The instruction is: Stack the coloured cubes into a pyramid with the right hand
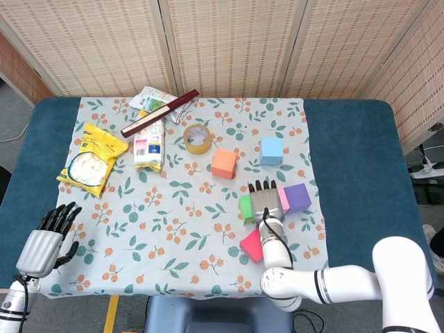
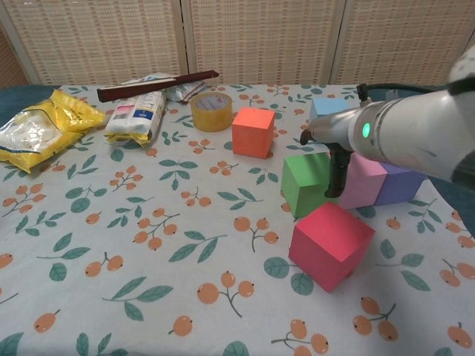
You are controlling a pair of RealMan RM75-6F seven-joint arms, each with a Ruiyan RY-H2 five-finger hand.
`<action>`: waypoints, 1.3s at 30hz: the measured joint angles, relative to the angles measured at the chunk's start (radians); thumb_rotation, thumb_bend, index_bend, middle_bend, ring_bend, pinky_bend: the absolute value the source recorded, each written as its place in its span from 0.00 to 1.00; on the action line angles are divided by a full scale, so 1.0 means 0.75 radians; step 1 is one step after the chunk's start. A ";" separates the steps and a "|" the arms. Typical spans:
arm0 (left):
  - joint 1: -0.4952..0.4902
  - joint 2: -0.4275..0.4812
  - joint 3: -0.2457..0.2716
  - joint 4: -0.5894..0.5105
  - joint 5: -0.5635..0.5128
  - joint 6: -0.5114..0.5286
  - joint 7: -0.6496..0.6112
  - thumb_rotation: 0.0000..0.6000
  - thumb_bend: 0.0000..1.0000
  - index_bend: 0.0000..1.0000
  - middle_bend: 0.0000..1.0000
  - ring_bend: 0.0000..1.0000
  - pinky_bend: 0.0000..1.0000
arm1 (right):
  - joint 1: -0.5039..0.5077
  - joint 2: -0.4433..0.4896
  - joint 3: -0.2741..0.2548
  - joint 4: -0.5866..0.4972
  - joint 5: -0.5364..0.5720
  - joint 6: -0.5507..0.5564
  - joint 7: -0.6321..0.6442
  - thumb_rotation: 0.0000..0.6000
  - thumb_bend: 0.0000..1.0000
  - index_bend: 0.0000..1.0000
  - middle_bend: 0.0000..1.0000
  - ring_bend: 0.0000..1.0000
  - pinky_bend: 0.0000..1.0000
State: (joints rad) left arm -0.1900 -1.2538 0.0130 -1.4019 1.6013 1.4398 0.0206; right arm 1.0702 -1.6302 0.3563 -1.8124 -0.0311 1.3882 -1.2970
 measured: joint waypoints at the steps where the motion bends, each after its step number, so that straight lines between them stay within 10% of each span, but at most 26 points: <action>1: 0.000 0.000 0.000 -0.001 0.000 0.000 0.001 1.00 0.44 0.00 0.00 0.00 0.14 | -0.006 0.016 -0.005 -0.023 -0.009 -0.003 0.006 1.00 0.19 0.00 0.00 0.00 0.00; 11: -0.002 -0.008 -0.005 0.001 -0.015 -0.013 0.014 1.00 0.44 0.00 0.00 0.00 0.14 | -0.144 0.321 -0.138 -0.411 -0.373 -0.175 0.202 1.00 0.19 0.00 0.00 0.00 0.00; 18: -0.003 -0.017 -0.003 0.000 -0.015 -0.017 0.035 1.00 0.43 0.00 0.00 0.00 0.14 | -0.200 0.526 -0.371 -0.595 -0.643 -0.316 0.255 1.00 0.19 0.00 0.00 0.00 0.00; 25: -0.002 -0.018 -0.001 0.002 -0.011 -0.014 0.036 1.00 0.43 0.00 0.00 0.00 0.14 | -0.221 0.510 -0.536 -0.556 -0.808 -0.344 0.251 1.00 0.19 0.00 0.00 0.00 0.00; 39: 0.000 -0.019 0.000 0.000 -0.011 -0.013 0.039 1.00 0.44 0.00 0.00 0.00 0.14 | -0.224 0.353 -0.637 -0.401 -0.956 -0.279 0.194 1.00 0.19 0.09 0.00 0.00 0.00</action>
State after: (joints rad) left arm -0.1902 -1.2683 0.0132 -1.4019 1.5931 1.4302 0.0501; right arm 0.9021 -1.3652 -0.1212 -2.1134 -0.7481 1.1789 -1.1514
